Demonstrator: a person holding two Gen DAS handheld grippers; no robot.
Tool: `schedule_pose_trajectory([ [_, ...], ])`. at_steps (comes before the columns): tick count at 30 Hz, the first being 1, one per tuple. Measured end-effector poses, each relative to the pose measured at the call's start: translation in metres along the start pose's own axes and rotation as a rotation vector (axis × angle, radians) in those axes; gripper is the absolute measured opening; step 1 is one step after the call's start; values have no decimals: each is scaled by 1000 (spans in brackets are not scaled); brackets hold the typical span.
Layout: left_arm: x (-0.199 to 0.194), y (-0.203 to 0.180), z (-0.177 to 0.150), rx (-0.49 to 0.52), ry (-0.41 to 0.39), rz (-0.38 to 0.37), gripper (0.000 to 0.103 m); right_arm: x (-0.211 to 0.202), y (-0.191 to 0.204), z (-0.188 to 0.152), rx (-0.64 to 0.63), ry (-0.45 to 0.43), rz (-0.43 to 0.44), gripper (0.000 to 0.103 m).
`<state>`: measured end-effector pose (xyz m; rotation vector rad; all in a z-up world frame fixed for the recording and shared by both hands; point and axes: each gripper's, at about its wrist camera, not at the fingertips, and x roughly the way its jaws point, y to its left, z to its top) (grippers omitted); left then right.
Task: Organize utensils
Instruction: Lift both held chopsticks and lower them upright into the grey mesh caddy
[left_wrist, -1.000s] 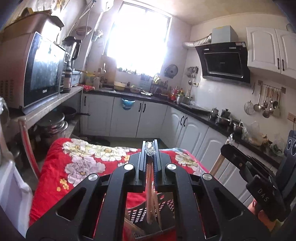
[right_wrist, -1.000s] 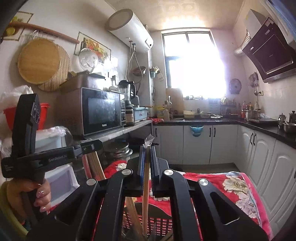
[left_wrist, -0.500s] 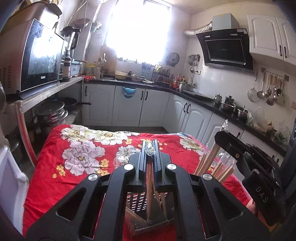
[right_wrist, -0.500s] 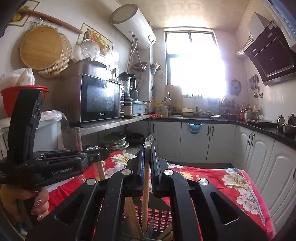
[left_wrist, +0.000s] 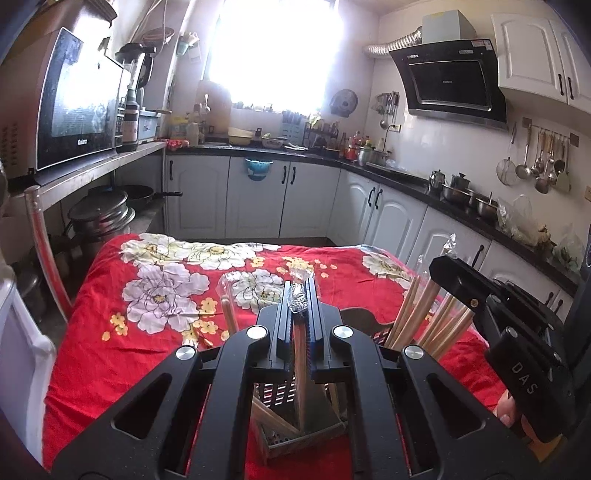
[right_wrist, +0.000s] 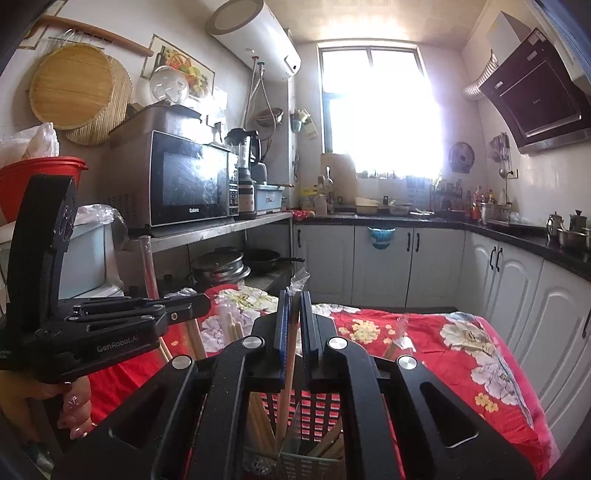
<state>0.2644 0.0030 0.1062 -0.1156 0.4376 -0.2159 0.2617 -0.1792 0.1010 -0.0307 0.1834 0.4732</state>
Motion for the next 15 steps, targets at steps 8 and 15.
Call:
schedule_pose_trajectory([
  [8, -1, 3, -6, -17, 33, 3, 3, 0, -4, -6, 26, 50, -9, 9],
  [15, -9, 6, -8, -29, 52, 3, 9, -5, -6, -10, 45, 84, -23, 28],
])
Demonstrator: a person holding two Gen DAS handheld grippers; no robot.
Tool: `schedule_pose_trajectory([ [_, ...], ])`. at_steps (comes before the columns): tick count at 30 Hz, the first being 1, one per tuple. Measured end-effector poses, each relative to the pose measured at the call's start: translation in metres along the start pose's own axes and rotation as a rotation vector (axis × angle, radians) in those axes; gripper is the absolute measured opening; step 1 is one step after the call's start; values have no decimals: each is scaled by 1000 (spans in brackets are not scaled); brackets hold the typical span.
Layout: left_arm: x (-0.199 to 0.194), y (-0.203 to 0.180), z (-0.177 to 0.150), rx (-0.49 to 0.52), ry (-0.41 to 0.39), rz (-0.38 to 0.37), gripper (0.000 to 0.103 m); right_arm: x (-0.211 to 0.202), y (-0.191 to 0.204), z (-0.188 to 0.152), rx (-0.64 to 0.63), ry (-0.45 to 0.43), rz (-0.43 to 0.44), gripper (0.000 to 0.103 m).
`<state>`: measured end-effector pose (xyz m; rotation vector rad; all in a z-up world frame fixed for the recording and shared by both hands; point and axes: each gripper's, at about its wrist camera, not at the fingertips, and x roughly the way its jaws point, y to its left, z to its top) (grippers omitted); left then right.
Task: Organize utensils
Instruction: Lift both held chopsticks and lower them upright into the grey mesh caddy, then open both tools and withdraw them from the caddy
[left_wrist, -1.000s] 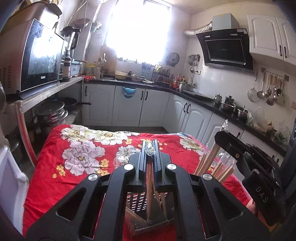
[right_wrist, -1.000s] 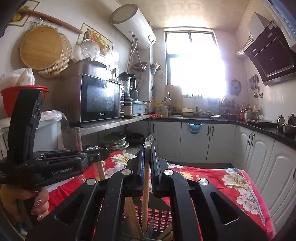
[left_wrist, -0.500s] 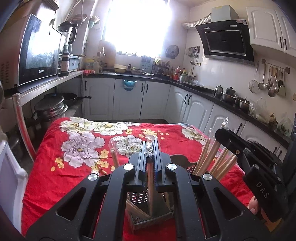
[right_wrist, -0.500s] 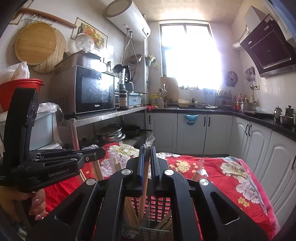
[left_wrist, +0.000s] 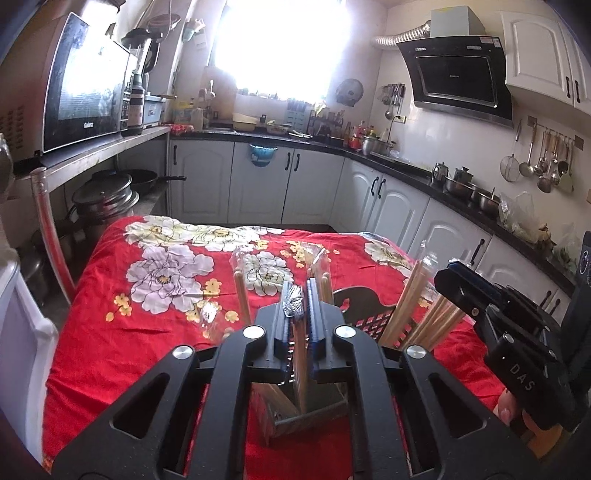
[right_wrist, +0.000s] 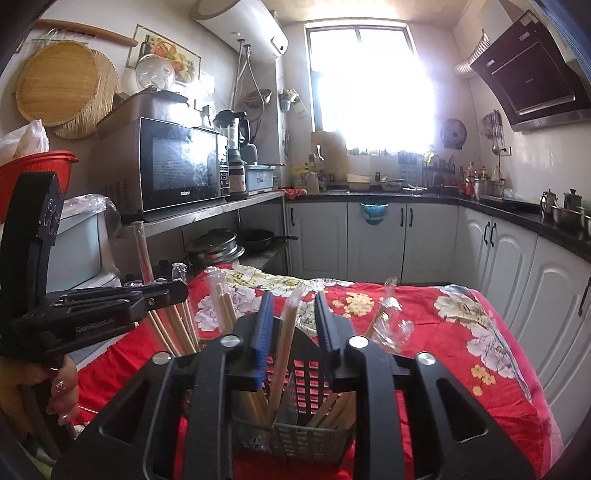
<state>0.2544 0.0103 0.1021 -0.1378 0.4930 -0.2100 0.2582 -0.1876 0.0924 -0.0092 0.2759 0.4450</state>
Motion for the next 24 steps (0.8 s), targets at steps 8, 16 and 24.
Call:
schedule_pose_trajectory([
  [8, -19, -4, -4, 2, 9, -6, 34, -17, -5, -2, 34, 26, -14, 46],
  [16, -39, -7, -15, -18, 39, -28, 50, -40, -4, -11, 43, 62, -15, 58],
  [24, -60, -3, -34, -59, 69, -30, 72, -63, 0, -25, 47, 95, -16, 75],
])
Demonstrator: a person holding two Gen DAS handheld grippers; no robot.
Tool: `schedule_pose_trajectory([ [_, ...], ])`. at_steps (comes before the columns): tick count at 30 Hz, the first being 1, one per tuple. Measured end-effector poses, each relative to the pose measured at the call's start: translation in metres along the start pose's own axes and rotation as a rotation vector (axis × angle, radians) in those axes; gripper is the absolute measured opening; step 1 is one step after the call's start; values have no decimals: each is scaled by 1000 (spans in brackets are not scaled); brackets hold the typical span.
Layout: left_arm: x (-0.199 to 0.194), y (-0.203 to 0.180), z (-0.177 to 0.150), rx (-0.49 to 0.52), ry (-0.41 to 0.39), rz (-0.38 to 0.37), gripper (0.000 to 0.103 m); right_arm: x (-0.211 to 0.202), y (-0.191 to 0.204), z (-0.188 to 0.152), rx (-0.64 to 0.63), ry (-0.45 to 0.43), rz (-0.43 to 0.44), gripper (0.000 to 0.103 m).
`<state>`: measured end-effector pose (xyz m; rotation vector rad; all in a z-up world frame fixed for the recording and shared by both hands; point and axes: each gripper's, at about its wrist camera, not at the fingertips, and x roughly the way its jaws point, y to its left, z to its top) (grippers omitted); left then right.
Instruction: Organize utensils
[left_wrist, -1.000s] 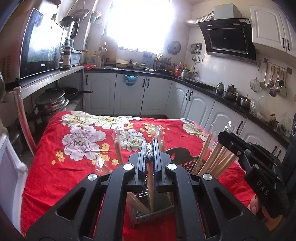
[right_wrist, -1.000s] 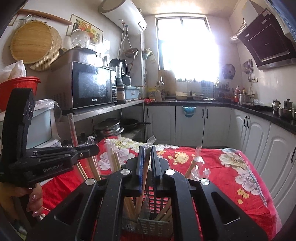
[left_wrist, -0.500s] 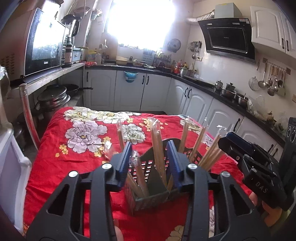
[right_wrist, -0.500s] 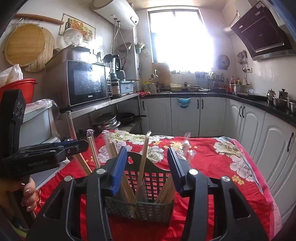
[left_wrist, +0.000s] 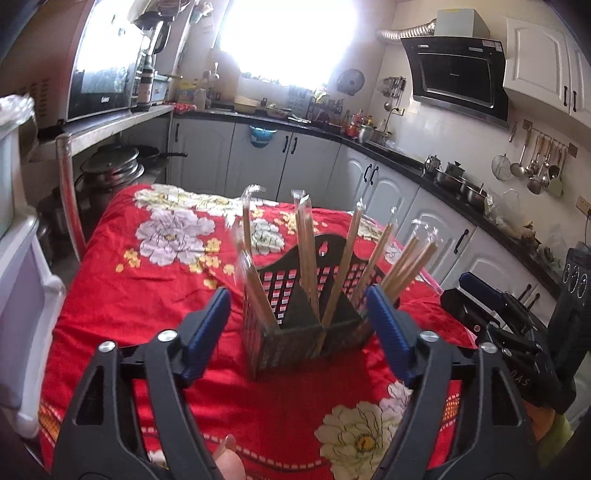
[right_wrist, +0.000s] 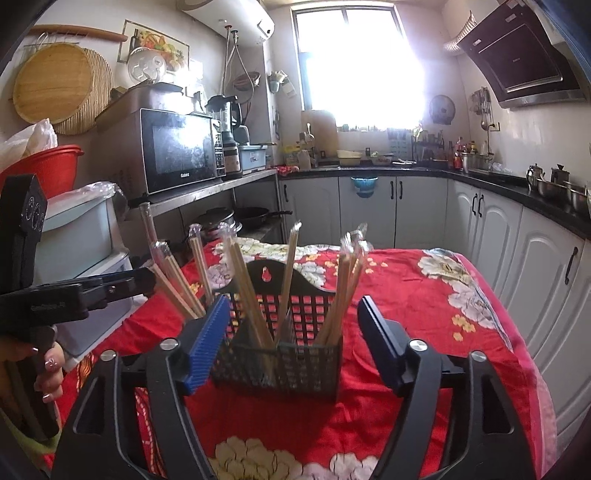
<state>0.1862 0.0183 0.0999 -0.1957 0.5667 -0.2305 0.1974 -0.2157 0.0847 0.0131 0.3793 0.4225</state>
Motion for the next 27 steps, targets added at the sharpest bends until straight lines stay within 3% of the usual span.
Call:
schedule_pose_trajectory([
  [4, -8, 1, -13, -5, 23, -2, 83, -11, 1, -11, 8, 14, -1, 84],
  [8, -13, 5, -26, -15, 41, 11, 92, -19, 2, -23, 7, 36, -2, 86],
  [20, -14, 6, -74, -49, 94, 40, 92, -31, 10, -66, -30, 103, -19, 95],
  [27, -13, 4, -106, -43, 49, 85, 93, -32, 5, -93, -28, 108, -55, 95],
])
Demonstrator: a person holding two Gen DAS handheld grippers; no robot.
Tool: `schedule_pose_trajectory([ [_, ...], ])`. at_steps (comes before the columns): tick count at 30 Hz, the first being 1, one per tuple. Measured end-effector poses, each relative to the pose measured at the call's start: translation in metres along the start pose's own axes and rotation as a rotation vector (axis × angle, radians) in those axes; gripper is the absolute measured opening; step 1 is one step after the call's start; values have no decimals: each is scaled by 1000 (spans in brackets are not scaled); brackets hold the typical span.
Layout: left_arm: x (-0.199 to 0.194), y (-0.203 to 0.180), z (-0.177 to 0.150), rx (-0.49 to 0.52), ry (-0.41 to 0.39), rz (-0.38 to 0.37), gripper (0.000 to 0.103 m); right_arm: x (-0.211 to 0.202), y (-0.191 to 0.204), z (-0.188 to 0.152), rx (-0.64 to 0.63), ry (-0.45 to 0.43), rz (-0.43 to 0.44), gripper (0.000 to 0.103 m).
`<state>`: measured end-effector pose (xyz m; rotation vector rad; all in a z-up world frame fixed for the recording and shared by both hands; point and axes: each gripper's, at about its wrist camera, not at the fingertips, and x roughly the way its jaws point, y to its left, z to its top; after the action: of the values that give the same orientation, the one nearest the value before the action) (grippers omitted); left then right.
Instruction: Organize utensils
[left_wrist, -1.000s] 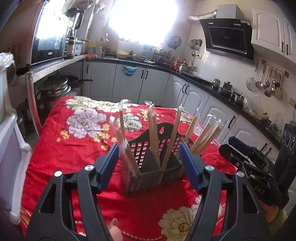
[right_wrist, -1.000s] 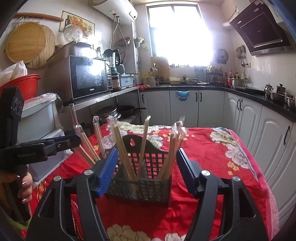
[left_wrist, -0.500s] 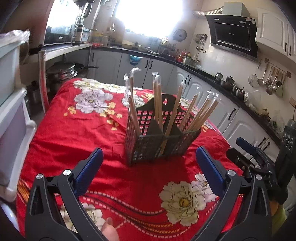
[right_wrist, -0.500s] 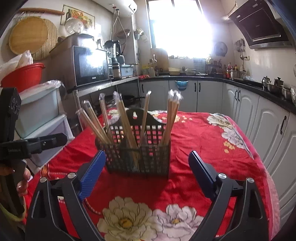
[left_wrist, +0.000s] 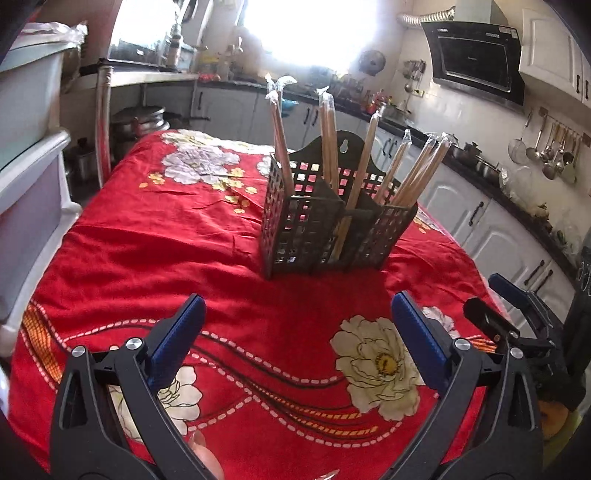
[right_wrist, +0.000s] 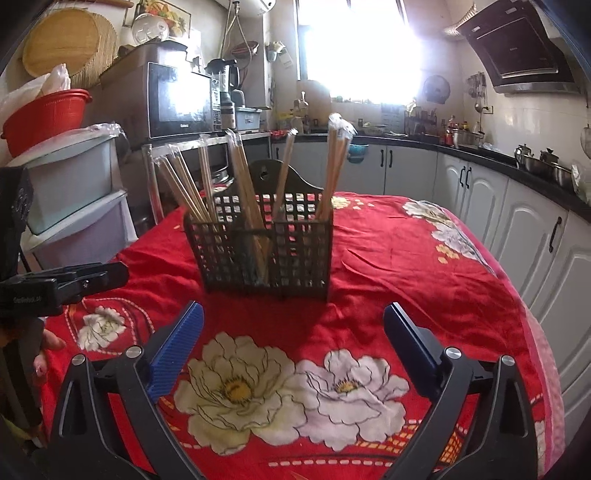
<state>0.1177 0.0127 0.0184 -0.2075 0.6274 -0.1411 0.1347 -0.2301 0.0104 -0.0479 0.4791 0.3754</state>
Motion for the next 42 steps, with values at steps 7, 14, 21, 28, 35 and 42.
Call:
schedule_pose_trajectory([
  [7, 1, -10, -19, 26, -78, 30, 93, -6, -6, -13, 21, -65, -16, 97],
  [14, -5, -13, -23, 32, -197, 59, 93, -17, -9, -18, 27, -184, -27, 97],
  [21, -3, -11, -28, 29, -206, 94, 93, -15, -5, -25, 5, -198, -18, 97],
  [28, -3, -10, -30, 26, -208, 108, 93, -16, -8, -26, 23, -199, -18, 97],
  [35, -2, -10, -31, 24, -206, 123, 93, -15, -7, -27, 18, -194, -21, 97],
  [42, -3, -11, -31, 28, -207, 120, 93, -14, -7, -27, 18, -191, -19, 97],
])
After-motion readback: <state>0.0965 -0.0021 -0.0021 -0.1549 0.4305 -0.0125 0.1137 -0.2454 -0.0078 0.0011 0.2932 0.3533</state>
